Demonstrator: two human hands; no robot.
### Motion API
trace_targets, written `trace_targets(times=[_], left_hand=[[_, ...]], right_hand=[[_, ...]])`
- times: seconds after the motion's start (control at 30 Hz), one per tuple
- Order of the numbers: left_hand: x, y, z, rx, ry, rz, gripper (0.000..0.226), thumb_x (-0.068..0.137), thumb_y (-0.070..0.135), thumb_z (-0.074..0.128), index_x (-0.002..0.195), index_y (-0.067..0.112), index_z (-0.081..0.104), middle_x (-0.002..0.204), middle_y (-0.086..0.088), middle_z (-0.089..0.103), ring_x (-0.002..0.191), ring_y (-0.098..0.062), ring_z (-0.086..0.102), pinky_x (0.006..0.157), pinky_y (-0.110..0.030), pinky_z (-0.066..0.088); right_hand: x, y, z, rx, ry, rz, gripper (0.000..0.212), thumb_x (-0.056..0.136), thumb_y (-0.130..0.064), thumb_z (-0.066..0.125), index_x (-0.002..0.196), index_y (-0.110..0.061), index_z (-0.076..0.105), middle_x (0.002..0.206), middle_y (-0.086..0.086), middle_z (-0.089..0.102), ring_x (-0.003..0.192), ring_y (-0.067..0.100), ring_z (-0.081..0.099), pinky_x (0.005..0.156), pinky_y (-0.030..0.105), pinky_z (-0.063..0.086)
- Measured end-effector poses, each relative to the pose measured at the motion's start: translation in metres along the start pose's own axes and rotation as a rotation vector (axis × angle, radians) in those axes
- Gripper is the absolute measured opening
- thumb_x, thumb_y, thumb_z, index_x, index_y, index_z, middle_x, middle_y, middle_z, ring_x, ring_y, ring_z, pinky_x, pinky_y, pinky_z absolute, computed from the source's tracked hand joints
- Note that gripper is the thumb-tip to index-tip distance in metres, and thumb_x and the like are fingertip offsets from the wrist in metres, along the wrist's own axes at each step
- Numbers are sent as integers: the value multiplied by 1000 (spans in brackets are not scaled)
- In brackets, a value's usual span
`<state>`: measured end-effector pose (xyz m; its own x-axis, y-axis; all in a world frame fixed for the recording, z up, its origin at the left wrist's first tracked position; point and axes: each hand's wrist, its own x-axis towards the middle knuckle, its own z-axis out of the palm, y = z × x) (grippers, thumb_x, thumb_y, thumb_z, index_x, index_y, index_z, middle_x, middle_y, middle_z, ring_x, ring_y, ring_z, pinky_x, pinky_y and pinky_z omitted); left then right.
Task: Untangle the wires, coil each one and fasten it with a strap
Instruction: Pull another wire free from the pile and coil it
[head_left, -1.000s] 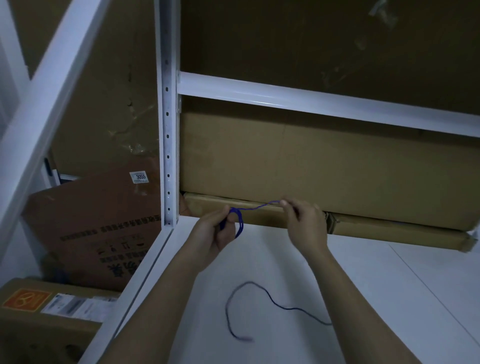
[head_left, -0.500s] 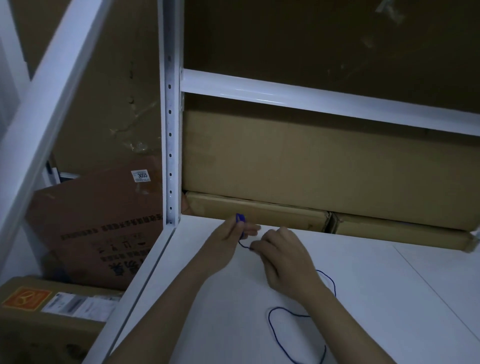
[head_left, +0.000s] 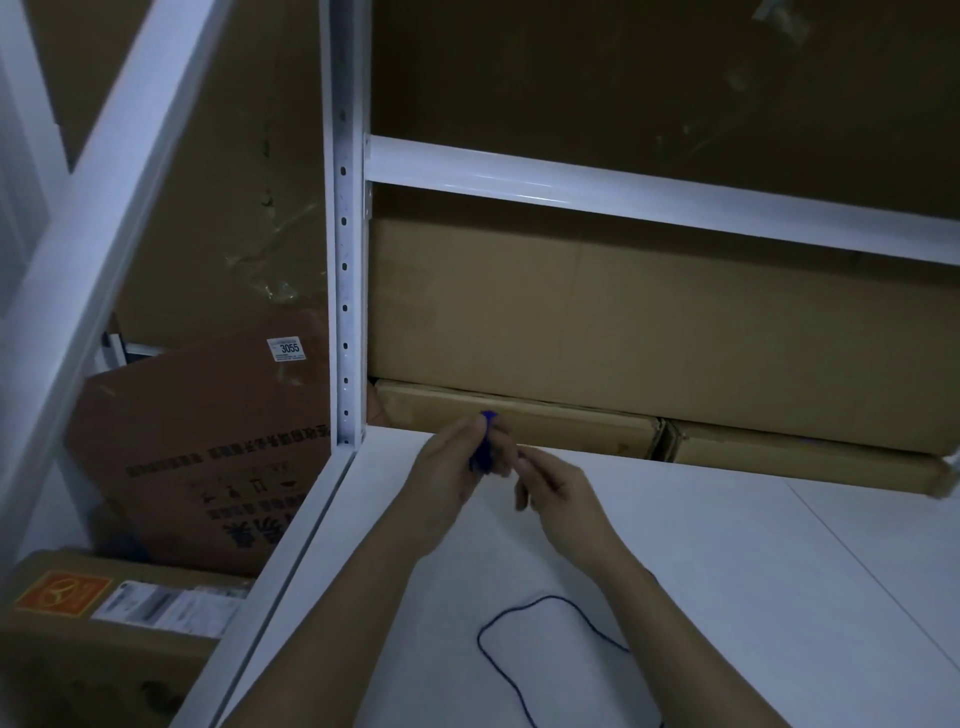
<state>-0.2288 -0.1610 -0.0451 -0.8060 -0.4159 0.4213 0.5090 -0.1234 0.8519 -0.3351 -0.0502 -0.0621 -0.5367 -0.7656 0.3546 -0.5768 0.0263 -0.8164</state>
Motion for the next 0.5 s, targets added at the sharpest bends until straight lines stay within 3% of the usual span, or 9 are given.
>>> trace_targets(times=[0.13, 0.2, 0.27, 0.37, 0.43, 0.5], left_hand=[[5, -5, 0, 231, 112, 48, 34, 104, 7, 28, 99, 12, 61, 86, 7, 72, 83, -7, 66, 82, -18, 49], [5, -10, 0, 460, 111, 68, 36, 104, 5, 26, 99, 20, 58, 100, 6, 68, 93, -8, 64, 91, -22, 47], [4, -16, -6, 652, 101, 41, 34, 104, 6, 25, 99, 22, 55, 107, 3, 65, 100, -13, 61, 97, -29, 45], [2, -20, -19, 797, 21, -29, 31, 105, 13, 28, 99, 13, 59, 100, 7, 67, 95, -7, 62, 92, -30, 46], [-2, -21, -21, 803, -48, -71, 30, 105, 18, 30, 96, 17, 59, 84, 17, 68, 82, 0, 62, 85, -25, 46], [-8, -22, -19, 758, -100, -117, 31, 105, 22, 31, 92, 20, 58, 71, 12, 68, 68, -7, 60, 75, -29, 48]], right_hand=[[-18, 4, 16, -176, -232, 63, 24, 103, -25, 40, 103, -29, 63, 58, -15, 57, 54, 0, 49, 57, 13, 36], [-25, 2, 17, -362, -265, -51, 24, 102, -28, 40, 101, -27, 64, 75, -22, 63, 68, 0, 55, 60, 13, 36], [-30, -1, 14, -456, -230, -178, 22, 98, -27, 42, 95, -26, 63, 78, -22, 61, 71, -3, 52, 60, 9, 33], [-30, -6, 2, -450, -96, -270, 21, 94, -24, 43, 93, -24, 65, 76, -23, 59, 67, -14, 47, 61, 8, 31], [-25, -8, -9, -402, -8, -310, 20, 94, -21, 48, 94, -22, 68, 84, -18, 64, 71, -10, 49, 65, 10, 36], [-19, -11, -18, -375, 23, -345, 16, 93, -17, 53, 90, -20, 68, 78, -17, 58, 72, -3, 49, 66, 9, 35]])
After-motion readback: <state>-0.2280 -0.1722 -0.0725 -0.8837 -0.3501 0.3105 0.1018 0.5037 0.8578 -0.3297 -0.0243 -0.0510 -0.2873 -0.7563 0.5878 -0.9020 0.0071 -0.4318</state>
